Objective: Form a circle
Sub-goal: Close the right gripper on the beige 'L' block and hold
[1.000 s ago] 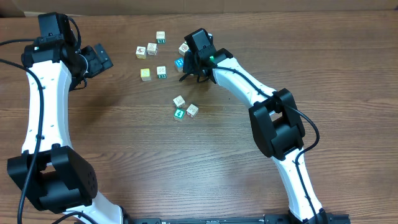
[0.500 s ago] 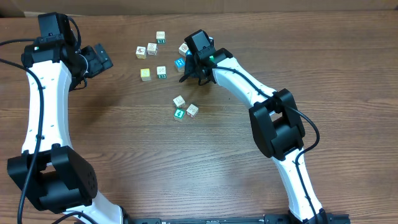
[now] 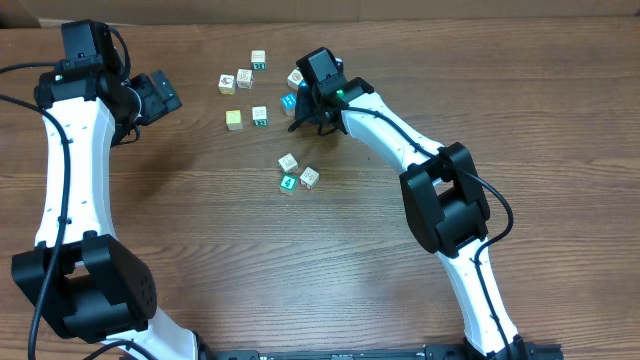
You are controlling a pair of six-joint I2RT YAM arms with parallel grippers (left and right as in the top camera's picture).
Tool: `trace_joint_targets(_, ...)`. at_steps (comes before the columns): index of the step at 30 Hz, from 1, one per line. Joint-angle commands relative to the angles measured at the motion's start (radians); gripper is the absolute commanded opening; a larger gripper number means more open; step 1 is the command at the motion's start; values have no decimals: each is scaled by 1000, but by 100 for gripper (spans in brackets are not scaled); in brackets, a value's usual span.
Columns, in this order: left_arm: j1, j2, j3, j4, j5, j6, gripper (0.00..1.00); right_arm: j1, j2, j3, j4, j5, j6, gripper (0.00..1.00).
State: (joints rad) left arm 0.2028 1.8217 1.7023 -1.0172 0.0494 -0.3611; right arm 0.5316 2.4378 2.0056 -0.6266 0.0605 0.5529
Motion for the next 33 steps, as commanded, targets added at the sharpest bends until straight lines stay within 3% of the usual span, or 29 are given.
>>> trace_joint_targets(1,-7,6,0,1,2,-5,100,0,11,-8,29,16,-3,53)
trace_joint_targets(13,-7,6,0,1,2,-5,99,0,11,-8,-13,-2,-3,52)
trace_joint_targets(21,-7,6,0,0,2,-5,99,-6,11,-8,-57,-2,-3,43)
trace_joint_targets(33,-7,6,0,0,2,-5,99,-6,11,-8,-13,-2,-3,44)
